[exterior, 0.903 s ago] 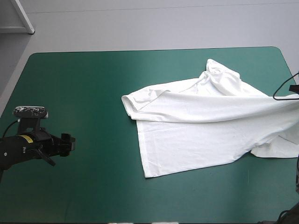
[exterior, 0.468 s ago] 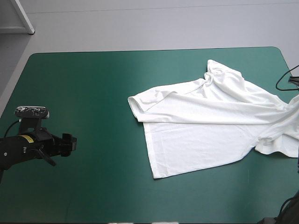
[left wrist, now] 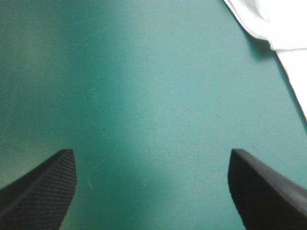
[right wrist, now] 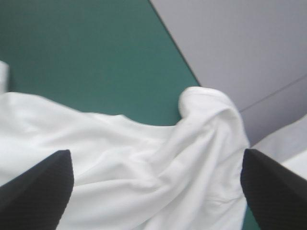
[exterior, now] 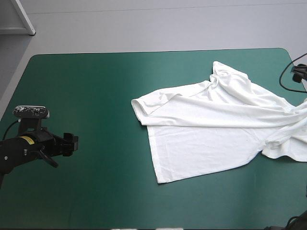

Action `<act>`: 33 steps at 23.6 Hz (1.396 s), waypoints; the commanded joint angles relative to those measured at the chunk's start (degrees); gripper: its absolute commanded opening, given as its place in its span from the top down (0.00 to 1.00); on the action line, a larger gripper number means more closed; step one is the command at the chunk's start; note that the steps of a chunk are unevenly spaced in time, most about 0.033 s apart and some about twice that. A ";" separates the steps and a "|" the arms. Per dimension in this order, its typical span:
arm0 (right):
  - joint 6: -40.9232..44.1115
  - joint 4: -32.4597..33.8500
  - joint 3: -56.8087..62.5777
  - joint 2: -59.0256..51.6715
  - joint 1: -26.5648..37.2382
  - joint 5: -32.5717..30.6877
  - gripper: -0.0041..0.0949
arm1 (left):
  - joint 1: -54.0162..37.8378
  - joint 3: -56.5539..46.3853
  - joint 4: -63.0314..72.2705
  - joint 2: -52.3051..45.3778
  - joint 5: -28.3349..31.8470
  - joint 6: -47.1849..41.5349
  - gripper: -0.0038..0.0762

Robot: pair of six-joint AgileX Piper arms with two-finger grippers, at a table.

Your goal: Fold the cloth

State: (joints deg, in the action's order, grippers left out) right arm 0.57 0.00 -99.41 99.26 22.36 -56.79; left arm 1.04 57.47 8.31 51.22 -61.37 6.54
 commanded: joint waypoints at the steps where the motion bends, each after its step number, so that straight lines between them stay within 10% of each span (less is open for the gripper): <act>1: -3.67 -6.80 -0.74 -7.72 -3.95 -0.61 0.12 | -0.03 1.41 0.93 0.93 3.82 0.11 0.18; 13: 4.36 1.76 19.06 -22.72 -35.90 -5.75 0.21 | -0.03 1.66 19.54 11.19 17.93 12.15 0.18; 33: 17.98 6.03 40.68 -31.14 -76.97 -7.54 0.21 | 16.77 39.17 12.77 60.73 17.05 12.97 0.18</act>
State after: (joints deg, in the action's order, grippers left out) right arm 17.11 4.40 -57.64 69.75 -52.11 -65.34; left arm 17.11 93.28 18.58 112.51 -46.32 20.12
